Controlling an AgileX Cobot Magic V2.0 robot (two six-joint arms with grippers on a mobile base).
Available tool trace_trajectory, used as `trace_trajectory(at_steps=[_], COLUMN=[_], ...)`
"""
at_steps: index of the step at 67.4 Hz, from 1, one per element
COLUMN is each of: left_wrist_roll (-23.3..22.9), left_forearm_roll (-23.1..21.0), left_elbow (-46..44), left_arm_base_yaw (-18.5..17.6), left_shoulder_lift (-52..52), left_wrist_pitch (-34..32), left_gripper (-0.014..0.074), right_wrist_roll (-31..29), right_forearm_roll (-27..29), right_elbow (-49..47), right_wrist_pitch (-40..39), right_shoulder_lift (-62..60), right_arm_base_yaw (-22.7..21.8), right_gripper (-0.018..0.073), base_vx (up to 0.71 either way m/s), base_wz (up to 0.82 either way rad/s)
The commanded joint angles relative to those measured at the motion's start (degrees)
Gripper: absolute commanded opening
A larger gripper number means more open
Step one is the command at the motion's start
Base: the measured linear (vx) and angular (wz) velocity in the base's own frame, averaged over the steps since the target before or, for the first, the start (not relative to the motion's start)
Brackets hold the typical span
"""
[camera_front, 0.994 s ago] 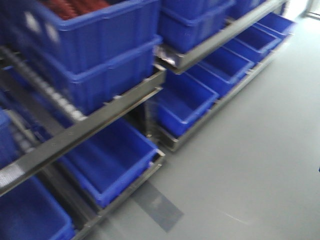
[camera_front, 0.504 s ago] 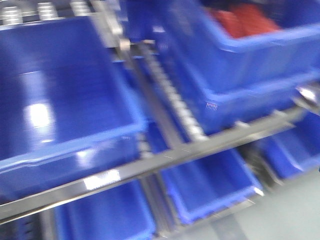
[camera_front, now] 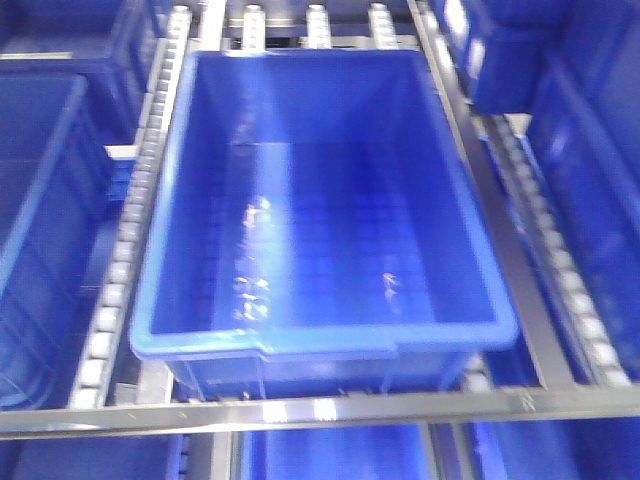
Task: Pour parts from conveyor to right shelf
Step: 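Turn the base to face an empty blue bin on the shelf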
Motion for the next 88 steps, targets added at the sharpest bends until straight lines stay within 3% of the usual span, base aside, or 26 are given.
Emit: trace_trajectory(at_steps=[1, 88], left_wrist_roll=[-0.4, -0.4], left_forearm_roll=[-0.1, -0.1], left_elbow=[-1.1, -1.1], left_arm_base_yaw=[-0.3, -0.3], left_shoulder_lift=[-0.3, -0.3], left_wrist_pitch=[-4.1, -4.1], left_gripper=[-0.0006, -0.0006], right_wrist_roll=[-0.5, -0.5], right_forearm_roll=[-0.1, -0.1], right_elbow=[-1.7, -1.7], right_wrist_pitch=[-4.6, -4.6], right_shoulder_lift=[0.6, 0.6], right_arm_base_yaw=[0.0, 0.0], right_gripper=[-0.0005, -0.0005], base_vx=[0.12, 0.12], base_wz=[0.24, 0.04])
